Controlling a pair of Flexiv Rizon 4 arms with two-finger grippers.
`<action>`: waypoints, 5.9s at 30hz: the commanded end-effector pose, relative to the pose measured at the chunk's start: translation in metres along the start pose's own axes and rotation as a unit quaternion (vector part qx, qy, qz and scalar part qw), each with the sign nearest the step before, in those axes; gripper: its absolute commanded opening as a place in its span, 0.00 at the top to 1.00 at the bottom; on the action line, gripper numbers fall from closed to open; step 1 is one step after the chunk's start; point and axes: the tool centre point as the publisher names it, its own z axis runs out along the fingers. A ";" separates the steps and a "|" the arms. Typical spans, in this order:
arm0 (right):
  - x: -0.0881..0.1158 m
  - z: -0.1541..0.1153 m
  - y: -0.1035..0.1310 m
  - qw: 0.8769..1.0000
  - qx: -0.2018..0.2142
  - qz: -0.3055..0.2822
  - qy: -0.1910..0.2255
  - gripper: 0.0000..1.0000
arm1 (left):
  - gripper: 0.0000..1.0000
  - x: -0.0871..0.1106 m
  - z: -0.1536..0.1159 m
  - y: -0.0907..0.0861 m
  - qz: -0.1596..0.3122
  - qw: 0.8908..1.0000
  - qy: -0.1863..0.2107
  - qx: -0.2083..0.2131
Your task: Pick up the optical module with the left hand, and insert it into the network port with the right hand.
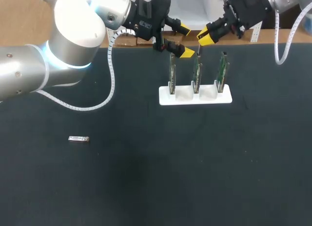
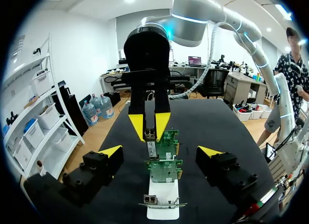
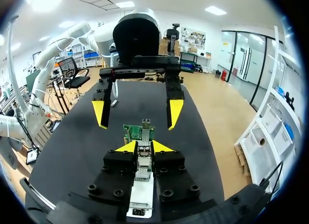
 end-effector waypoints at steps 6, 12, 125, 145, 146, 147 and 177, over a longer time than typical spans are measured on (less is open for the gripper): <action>0.000 0.001 -0.004 1.000 -0.005 -0.004 0.000 1.00 | 0.00 -0.002 0.000 0.001 -0.002 1.000 0.004 0.001; 0.000 0.001 -0.004 1.000 -0.010 -0.005 0.005 1.00 | 0.00 -0.002 0.000 0.001 -0.002 1.000 0.004 0.001; 0.002 0.005 0.006 0.999 0.020 0.028 0.010 1.00 | 0.00 -0.002 0.000 0.001 -0.002 1.000 0.004 0.001; -0.002 0.000 0.002 1.000 0.021 0.018 0.004 1.00 | 0.00 -0.002 0.000 0.001 -0.002 1.000 0.004 0.001; -0.002 0.000 0.002 1.000 0.021 0.018 0.004 1.00 | 0.00 -0.002 0.000 0.001 -0.002 1.000 0.004 0.001; -0.002 0.000 0.002 1.000 0.020 0.018 0.005 1.00 | 0.00 -0.002 0.000 0.001 -0.002 1.000 0.004 0.001; -0.002 0.000 0.001 1.000 0.001 0.013 0.004 1.00 | 0.00 -0.002 0.000 0.001 -0.002 1.000 0.004 0.001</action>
